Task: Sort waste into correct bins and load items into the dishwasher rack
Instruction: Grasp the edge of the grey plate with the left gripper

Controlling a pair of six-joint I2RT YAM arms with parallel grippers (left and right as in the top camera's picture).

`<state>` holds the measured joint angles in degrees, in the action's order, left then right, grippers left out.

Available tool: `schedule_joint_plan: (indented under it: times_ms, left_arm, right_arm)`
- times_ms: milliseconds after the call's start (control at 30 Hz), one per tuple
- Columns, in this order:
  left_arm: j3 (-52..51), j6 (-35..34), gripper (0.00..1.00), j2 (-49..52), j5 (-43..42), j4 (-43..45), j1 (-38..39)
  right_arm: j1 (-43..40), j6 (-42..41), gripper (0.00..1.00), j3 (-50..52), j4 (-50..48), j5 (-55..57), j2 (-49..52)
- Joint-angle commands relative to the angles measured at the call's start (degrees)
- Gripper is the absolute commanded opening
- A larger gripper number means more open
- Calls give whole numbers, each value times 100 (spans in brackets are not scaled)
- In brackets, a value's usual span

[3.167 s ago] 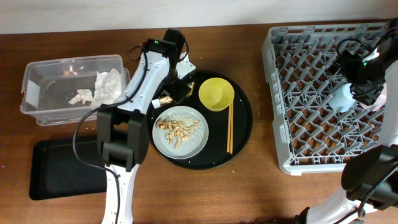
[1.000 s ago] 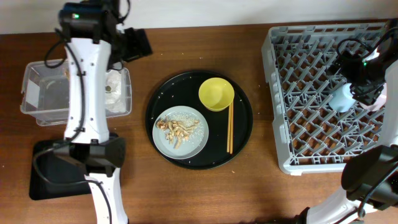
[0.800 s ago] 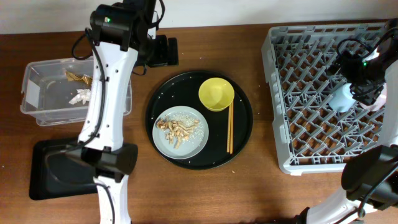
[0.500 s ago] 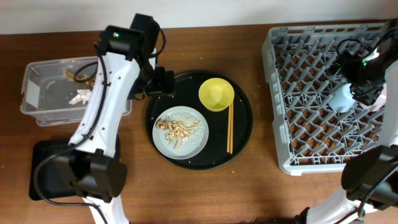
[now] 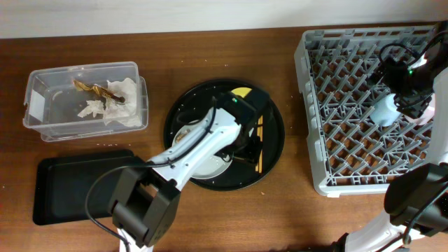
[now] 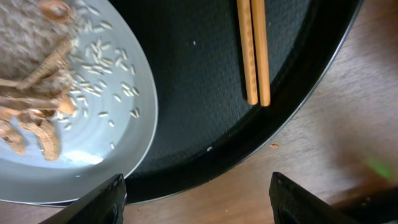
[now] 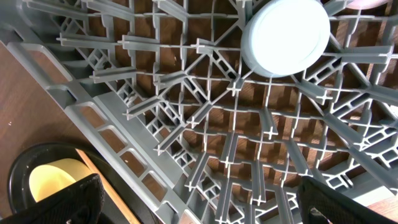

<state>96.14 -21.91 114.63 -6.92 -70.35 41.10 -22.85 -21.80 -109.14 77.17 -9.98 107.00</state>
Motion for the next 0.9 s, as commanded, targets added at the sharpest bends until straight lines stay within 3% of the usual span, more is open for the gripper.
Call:
schedule_joint_plan:
  times_ms: [0,133,467,567,633,867]
  left_arm:
    - [-533,-951,73,-85,1032,352,337]
    - [-957,-1110,66,-85,1471,920,374]
    - [-1834,-1104,64,-85,1714,1958,374]
    - [-1862,-1060,55,-85,1729,2070,374]
    - [-1987,-1062,35,-85,1727,2262,374]
    - [-2111,-1062,21,-85,1729,2319,374]
  right_arm:
    - [-4,33,98,-74,-2,11,-55]
    - [-4,33,98,-74,-2,11,-55]
    - [-4,33,98,-74,-2,11,-55]
    - [-4,33,98,-74,-2,11,-55]
    - [-4,33,98,-74,-2,11,-55]
    - [-4,33,98,-74,-2,11,-55]
